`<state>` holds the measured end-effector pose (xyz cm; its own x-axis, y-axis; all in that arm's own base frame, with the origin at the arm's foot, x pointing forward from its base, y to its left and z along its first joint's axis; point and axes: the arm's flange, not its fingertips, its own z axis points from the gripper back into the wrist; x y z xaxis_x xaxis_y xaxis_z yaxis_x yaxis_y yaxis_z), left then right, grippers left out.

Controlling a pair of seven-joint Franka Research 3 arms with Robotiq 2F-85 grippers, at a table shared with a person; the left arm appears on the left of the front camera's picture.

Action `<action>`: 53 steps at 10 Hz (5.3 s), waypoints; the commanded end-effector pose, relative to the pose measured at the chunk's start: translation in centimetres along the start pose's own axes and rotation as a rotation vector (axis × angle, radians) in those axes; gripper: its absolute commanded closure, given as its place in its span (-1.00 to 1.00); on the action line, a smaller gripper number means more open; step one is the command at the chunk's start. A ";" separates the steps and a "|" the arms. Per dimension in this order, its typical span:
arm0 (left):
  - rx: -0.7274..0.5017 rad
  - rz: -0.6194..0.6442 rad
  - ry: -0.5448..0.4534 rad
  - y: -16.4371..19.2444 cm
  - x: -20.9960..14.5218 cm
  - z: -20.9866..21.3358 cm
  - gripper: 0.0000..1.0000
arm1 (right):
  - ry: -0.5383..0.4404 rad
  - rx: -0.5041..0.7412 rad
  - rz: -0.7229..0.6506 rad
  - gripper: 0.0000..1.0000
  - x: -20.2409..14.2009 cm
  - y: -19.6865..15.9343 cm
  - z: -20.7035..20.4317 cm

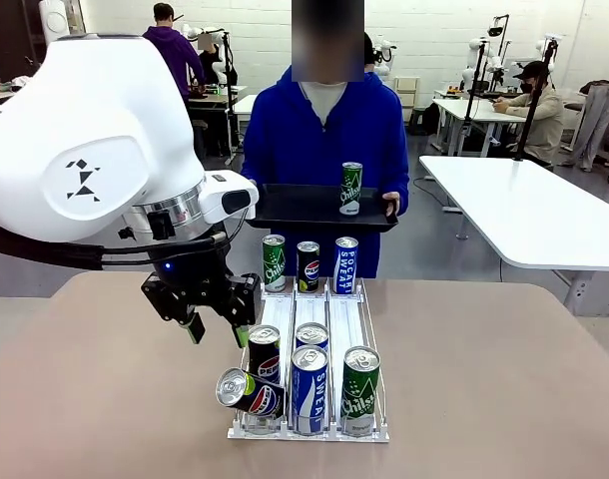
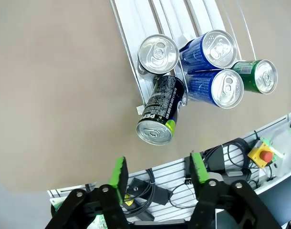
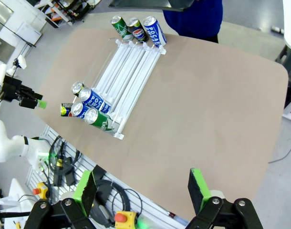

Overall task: Retrieve and hand over the desired beverage to the person.
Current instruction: Pick up another can of the same type that the person held from the Automatic Can Dispenser, then place the picked can on the Handle tray extended by the person.

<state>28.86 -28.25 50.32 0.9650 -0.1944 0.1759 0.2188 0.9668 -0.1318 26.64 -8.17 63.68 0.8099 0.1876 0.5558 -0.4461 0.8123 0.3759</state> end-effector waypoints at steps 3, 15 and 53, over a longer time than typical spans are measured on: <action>-0.023 -0.025 0.021 0.5 0.6 -2.5 -1.00 | -0.009 0.025 0.009 -1.00 0.1 -0.1 -0.2; -0.098 0.139 0.032 2.1 -0.6 -10.9 -0.83 | -0.009 0.025 0.009 -1.00 0.1 -0.1 -0.2; 0.113 -0.032 0.153 -9.9 14.9 13.9 0.00 | -0.009 0.025 0.009 -1.00 0.1 -0.1 -0.2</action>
<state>39.45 -38.90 67.52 0.9709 -0.2381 0.0261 0.2385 0.9711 -0.0122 26.67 -8.18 63.67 0.8104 0.1877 0.5550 -0.4457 0.8125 0.3759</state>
